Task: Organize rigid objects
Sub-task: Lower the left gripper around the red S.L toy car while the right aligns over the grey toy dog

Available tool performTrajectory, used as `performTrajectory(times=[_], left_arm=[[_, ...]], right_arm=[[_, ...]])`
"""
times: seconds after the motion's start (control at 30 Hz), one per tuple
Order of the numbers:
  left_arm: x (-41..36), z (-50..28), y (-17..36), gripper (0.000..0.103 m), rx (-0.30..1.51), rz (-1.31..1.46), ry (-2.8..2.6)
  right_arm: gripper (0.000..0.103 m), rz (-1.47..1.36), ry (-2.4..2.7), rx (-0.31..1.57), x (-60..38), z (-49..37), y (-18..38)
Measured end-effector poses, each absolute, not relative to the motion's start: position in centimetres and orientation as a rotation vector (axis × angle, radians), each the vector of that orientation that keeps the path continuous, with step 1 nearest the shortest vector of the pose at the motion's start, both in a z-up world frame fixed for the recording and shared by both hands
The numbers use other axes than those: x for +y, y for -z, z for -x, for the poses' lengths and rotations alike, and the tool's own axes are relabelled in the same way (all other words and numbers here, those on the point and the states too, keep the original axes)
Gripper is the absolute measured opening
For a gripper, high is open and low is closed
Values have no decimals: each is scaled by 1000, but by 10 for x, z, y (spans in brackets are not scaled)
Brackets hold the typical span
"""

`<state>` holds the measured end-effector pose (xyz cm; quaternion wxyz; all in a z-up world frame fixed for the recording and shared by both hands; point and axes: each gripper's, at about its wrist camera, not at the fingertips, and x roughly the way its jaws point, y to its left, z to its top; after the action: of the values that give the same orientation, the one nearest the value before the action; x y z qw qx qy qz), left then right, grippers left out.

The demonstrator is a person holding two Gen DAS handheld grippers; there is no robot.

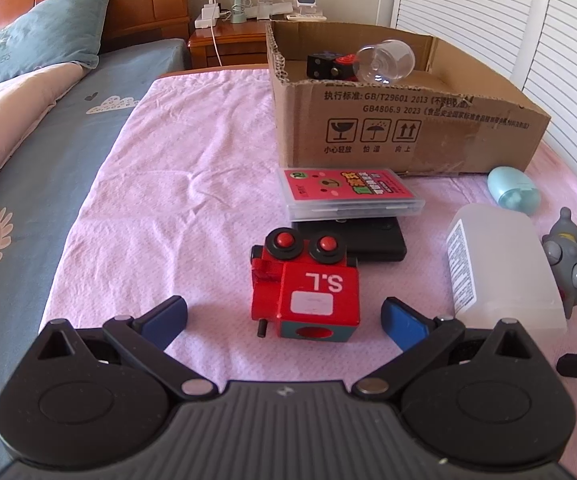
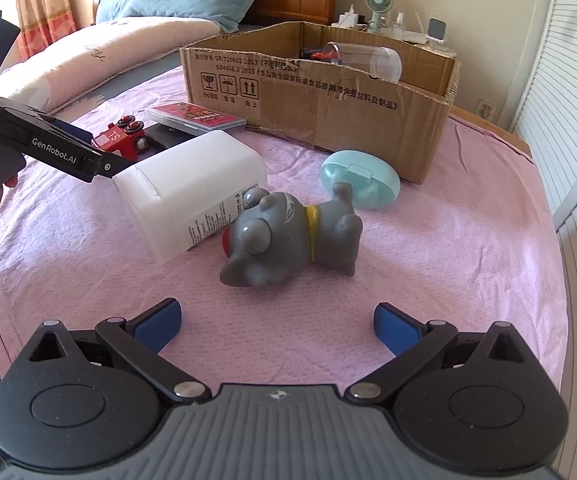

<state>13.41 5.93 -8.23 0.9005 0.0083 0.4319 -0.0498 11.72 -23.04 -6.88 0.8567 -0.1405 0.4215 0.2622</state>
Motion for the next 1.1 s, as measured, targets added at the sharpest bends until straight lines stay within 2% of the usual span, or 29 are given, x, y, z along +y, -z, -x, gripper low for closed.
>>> performTrajectory(times=[0.47,0.57,0.73,0.87,0.97,1.1], left_arm=[[59,-134,83,102,893,-18,106],[59,-134,83,102,893,-18,105],[59,-135,83,102,893,-18,106],[61,-133,81,102,885,10,122],[61,-131,79,94,865,28,145],[56,-128,77,73,836,-1,139]], right_arm=[[103,333,-589,831,-219,-144,70],[97,352,-599,814,-218,-143,68],[80,362,-592,807,-215,-144,64],[78,358,-570,804,-214,-144,64],[78,359,-558,797,-213,-142,65],[78,349,-552,796,-214,-141,65]])
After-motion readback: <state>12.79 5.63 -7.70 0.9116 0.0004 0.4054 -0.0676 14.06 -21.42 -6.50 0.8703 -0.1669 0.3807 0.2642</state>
